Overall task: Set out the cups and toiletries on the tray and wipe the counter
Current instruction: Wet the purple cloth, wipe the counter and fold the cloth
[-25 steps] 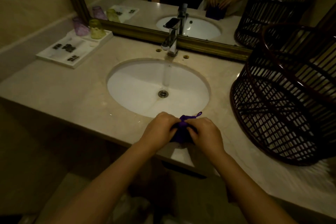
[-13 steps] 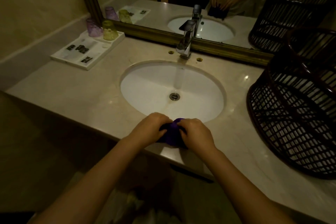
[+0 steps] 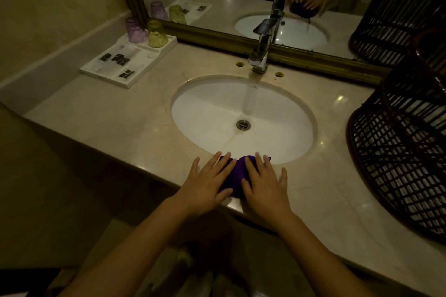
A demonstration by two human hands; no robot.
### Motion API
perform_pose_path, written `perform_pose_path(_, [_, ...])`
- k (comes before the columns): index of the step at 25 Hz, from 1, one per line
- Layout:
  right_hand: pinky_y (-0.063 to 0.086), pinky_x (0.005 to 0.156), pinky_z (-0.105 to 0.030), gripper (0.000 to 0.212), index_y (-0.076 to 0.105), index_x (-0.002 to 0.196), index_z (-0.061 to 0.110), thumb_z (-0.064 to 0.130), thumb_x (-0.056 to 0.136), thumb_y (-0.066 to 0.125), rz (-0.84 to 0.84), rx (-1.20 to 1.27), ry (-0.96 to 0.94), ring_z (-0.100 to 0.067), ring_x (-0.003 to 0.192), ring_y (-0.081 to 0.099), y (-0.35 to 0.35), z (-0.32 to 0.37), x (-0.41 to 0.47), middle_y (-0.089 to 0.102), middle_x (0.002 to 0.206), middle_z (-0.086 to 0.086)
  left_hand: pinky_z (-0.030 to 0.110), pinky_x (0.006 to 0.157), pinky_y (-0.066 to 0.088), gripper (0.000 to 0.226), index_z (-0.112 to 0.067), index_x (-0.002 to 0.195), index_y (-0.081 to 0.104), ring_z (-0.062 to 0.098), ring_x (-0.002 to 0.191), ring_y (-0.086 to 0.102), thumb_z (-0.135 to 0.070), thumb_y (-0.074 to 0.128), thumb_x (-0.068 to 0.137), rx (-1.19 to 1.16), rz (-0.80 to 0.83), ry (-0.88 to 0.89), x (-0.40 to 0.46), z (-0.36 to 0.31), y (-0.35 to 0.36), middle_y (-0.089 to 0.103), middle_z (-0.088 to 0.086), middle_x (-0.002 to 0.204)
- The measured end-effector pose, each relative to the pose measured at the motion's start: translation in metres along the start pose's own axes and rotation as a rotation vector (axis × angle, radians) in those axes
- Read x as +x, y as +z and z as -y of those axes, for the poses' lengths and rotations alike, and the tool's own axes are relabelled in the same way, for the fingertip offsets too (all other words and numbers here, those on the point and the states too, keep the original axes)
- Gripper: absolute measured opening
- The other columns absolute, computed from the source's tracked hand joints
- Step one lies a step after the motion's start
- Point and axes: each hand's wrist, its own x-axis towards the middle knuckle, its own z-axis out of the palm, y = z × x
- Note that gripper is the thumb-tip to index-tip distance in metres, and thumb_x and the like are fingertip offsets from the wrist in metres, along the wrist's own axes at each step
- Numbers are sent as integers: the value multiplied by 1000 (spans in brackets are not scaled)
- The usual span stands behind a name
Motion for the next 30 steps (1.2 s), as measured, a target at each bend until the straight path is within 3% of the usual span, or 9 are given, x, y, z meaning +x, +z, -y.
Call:
perform_pose_path(2, [-4,113,-48,54,12,146,27,44,96,25,-156,67,79,-20,144,-5,-2,9,3,2,158,-3,50,113,-9,65,-37,138,-21,9,139,-23,-54,20,92,-48,-76,-47,-6,11,-4,-25,-11,150])
perform_pose_path(5, [9,116,-46,48,30,141,21,38,96,33,-323,159,135,-25,142,16,1,30,6,24,154,-9,48,112,-10,61,-41,135,-26,10,139,-24,-55,13,90,-67,-163,-124,-11,47,-13,-27,-10,151])
perform_pose_path(7, [12,115,-47,49,29,142,22,40,96,31,-310,164,206,-25,142,18,9,43,11,25,153,-10,49,113,-8,61,-38,138,-20,9,140,-19,-54,15,90,-97,-214,-152,-11,87,-24,-21,-9,153])
perform_pose_path(11, [5,114,-54,64,9,146,27,58,91,18,-197,160,543,-25,144,3,35,63,31,7,157,-10,52,113,-2,60,-29,144,-6,9,141,-11,-45,23,94,-139,-232,-249,-5,183,-44,-10,-6,155])
perform_pose_path(19, [13,113,-56,73,17,145,16,52,85,40,-373,41,868,-27,143,12,53,105,57,17,155,-15,57,112,-1,62,-28,145,-6,18,144,-8,-45,26,94,19,-174,-298,4,354,-45,-10,1,158])
perform_pose_path(22, [17,113,-52,74,25,143,14,49,80,40,-374,21,778,-28,142,16,62,142,73,25,152,-17,60,110,1,57,-30,145,7,20,144,2,-51,17,93,-46,-169,-421,6,385,-32,3,1,158])
perform_pose_path(25, [14,115,-45,79,24,143,19,49,73,40,-286,82,496,-25,141,19,77,189,95,27,152,-11,60,109,6,58,-29,145,13,23,143,9,-54,13,92,7,-193,-430,12,390,-21,12,2,157])
perform_pose_path(28, [20,115,-44,81,18,144,25,39,70,48,-197,263,247,-18,139,23,78,202,91,32,151,-1,61,109,7,60,-29,144,15,24,143,11,-57,10,90,15,-214,-410,12,394,-18,15,2,157])
perform_pose_path(30, [19,114,-43,83,15,144,32,29,69,51,-163,423,193,-19,138,23,74,196,77,31,150,4,61,108,7,62,-28,144,15,24,143,12,-57,8,90,18,-228,-400,12,395,-18,16,3,157])
